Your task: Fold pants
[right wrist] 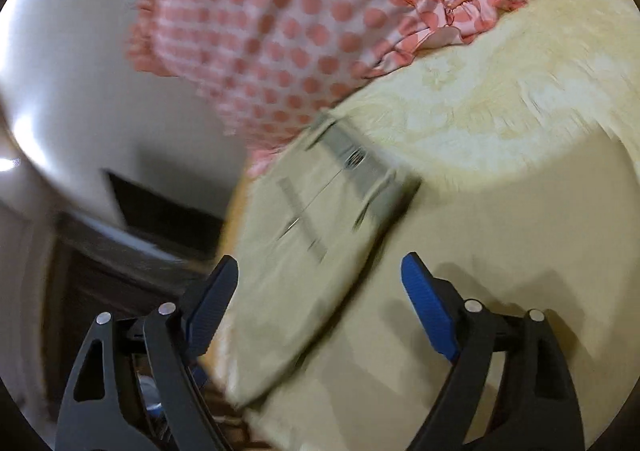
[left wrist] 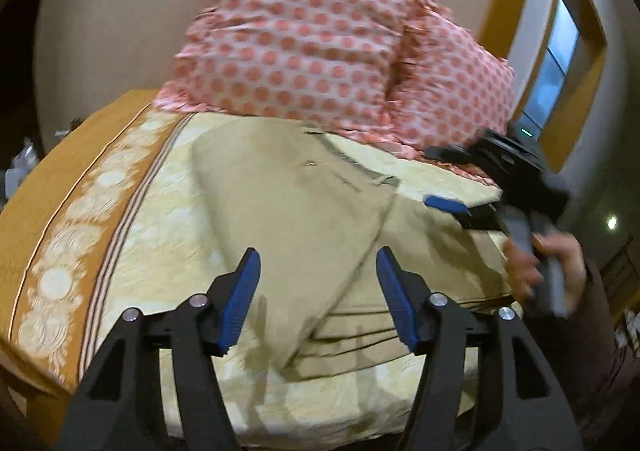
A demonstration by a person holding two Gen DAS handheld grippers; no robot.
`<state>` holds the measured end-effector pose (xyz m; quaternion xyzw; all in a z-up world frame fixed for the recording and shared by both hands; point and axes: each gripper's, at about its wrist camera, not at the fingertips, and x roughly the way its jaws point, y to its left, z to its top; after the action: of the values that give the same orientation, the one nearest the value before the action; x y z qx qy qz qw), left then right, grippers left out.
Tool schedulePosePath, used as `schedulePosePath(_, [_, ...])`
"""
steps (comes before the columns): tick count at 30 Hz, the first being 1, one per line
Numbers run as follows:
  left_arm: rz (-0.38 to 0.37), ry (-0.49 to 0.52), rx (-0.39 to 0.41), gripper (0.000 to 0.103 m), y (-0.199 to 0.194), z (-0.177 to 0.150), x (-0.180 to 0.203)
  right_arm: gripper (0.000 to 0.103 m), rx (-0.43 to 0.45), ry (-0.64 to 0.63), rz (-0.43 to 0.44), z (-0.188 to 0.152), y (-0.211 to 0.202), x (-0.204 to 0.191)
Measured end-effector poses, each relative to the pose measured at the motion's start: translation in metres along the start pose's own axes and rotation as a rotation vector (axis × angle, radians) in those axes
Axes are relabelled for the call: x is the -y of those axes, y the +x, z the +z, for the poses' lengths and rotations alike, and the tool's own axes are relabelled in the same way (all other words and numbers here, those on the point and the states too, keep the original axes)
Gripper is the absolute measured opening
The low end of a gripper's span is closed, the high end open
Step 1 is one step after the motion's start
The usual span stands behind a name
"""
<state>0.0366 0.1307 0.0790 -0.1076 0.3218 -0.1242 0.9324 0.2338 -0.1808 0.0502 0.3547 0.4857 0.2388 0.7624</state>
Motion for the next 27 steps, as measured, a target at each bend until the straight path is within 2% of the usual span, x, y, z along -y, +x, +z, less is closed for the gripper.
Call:
schedulePosePath(2, [0.008,-0.011,0.004,0.065,-0.004,-0.007,-0.007,0.086,-0.013,0.004,-0.112,0.018,0.027,-0.004])
schedulePosePath(4, [0.013,-0.017,0.006,0.066,-0.005,-0.011,-0.007,0.080,-0.029,0.029,-0.190,0.026,0.044,0.005])
schedulePosePath(5, [0.021,-0.020,0.008,0.068,-0.007,-0.013,-0.014,0.080,-0.040,0.037,-0.202,0.029,0.051,0.007])
schedulePosePath(8, [0.033,-0.031,0.012,0.070,-0.009,-0.020,-0.020,0.067,-0.022,0.004,-0.209,0.026,0.059,0.002])
schedulePosePath(9, [0.033,-0.038,0.013,0.071,-0.007,-0.019,-0.021,0.054,-0.015,0.004,-0.200,0.025,0.060,0.002])
schedulePosePath(10, [0.028,-0.048,0.013,0.071,-0.005,-0.018,-0.023,0.037,-0.019,0.014,-0.197,0.025,0.064,0.004])
schedulePosePath(11, [0.021,-0.053,0.012,0.071,-0.004,-0.017,-0.025,0.026,-0.010,0.030,-0.188,0.025,0.066,0.008])
schedulePosePath(12, [0.014,-0.055,0.012,0.071,-0.002,-0.017,-0.025,0.021,-0.013,0.044,-0.159,0.026,0.067,0.015])
schedulePosePath(14, [0.005,-0.053,0.009,0.071,-0.002,-0.018,-0.024,0.018,0.009,0.072,-0.092,0.029,0.061,0.020])
schedulePosePath(16, [-0.004,-0.044,0.011,0.071,-0.001,-0.016,-0.022,0.016,0.072,0.066,0.036,0.030,0.037,0.014])
schedulePosePath(17, [-0.003,-0.040,0.016,0.072,-0.001,-0.016,-0.021,0.016,0.097,0.050,0.066,0.029,0.025,0.009])
schedulePosePath(20, [-0.005,-0.030,0.039,0.077,-0.004,-0.014,-0.021,0.015,0.213,-0.025,0.131,0.005,-0.041,-0.003])
schedulePosePath(22, [-0.005,-0.020,0.045,0.079,-0.002,-0.010,-0.022,0.015,0.274,-0.045,0.121,-0.022,-0.082,0.005])
schedulePosePath(24, [-0.006,-0.016,0.041,0.081,0.003,-0.008,-0.023,0.015,0.323,-0.029,0.062,-0.055,-0.112,0.022])
schedulePosePath(25, [-0.013,-0.017,0.036,0.081,0.006,-0.005,-0.023,0.015,0.343,-0.014,0.019,-0.072,-0.126,0.033])
schedulePosePath(27, [-0.054,-0.023,0.015,0.082,0.018,0.000,-0.024,0.015,0.362,-0.001,-0.130,-0.099,-0.138,0.054])
